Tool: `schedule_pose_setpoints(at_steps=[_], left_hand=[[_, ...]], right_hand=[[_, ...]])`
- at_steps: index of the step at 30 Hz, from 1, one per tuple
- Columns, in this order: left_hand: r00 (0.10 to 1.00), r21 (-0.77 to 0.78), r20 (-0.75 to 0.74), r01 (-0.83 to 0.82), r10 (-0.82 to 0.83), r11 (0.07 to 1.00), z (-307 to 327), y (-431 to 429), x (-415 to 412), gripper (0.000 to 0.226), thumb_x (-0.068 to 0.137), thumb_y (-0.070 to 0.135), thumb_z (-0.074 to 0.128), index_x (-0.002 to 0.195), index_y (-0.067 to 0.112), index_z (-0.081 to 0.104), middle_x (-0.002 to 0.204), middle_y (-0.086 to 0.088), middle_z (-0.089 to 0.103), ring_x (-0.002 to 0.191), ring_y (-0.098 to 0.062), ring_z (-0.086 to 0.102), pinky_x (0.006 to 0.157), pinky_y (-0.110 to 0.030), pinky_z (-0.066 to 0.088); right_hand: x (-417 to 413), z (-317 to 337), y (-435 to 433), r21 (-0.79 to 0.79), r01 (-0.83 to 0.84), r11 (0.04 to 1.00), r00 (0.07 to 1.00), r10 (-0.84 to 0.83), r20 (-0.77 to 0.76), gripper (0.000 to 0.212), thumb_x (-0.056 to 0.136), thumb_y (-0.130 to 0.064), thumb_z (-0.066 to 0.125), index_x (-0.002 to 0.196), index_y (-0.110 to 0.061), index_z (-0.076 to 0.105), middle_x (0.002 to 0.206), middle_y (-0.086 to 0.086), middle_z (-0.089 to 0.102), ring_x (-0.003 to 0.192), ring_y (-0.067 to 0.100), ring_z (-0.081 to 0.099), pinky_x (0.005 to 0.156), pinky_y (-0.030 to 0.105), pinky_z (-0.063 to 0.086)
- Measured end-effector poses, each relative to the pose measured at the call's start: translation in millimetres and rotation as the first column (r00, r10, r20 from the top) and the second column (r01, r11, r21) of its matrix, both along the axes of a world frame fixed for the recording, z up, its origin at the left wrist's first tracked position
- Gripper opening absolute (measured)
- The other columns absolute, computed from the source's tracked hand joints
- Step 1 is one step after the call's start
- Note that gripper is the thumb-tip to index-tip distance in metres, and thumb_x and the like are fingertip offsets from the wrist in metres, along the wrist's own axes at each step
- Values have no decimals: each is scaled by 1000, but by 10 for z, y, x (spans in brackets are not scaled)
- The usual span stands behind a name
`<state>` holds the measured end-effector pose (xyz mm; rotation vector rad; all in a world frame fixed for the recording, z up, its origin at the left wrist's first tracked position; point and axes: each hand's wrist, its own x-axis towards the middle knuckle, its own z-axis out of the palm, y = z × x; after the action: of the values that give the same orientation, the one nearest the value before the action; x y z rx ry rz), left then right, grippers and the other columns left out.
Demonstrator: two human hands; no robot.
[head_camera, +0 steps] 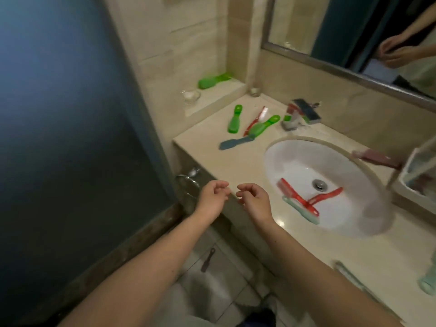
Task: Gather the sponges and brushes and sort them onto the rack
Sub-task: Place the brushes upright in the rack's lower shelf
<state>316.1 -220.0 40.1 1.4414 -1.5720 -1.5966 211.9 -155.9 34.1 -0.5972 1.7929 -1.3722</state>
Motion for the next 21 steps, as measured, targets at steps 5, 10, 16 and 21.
schedule_pose_setpoints(at_steps=[5,10,16,21], left_hand=[[989,16,28,-143,143,990,-194,-138,945,26,91,0,42,104,14,59,84,3,63,69,-6,57,53,-9,41],[965,52,65,-258,255,965,-424,-142,1675,24,91,3,46,95,21,60,85,5,64,71,-4,59,54,-9,42],[943,113,101,-328,317,938,-930,3,2224,24,90,2,46,97,18,62,90,-4,67,82,-19,64,75,-27,52],[934,232,155,-350,321,908,-1506,110,2415,28,89,3,43,94,25,59,94,-2,67,75,-12,61,55,-15,42]], right_hand=[[796,-202,-296,11,-171,985,985,170,38,25,89,4,45,93,-10,65,82,6,66,70,12,59,61,20,45],[1393,-392,-355,82,-289,954,957,286,47,21,89,0,50,95,-12,66,87,7,66,72,13,59,60,19,45],[1770,-768,-323,194,-381,904,924,377,57,17,95,-7,49,99,-12,65,91,5,64,77,15,59,60,25,47],[1858,-1280,-389,282,-409,868,912,396,104,18,96,-6,48,104,-11,63,92,5,63,79,16,58,66,36,49]])
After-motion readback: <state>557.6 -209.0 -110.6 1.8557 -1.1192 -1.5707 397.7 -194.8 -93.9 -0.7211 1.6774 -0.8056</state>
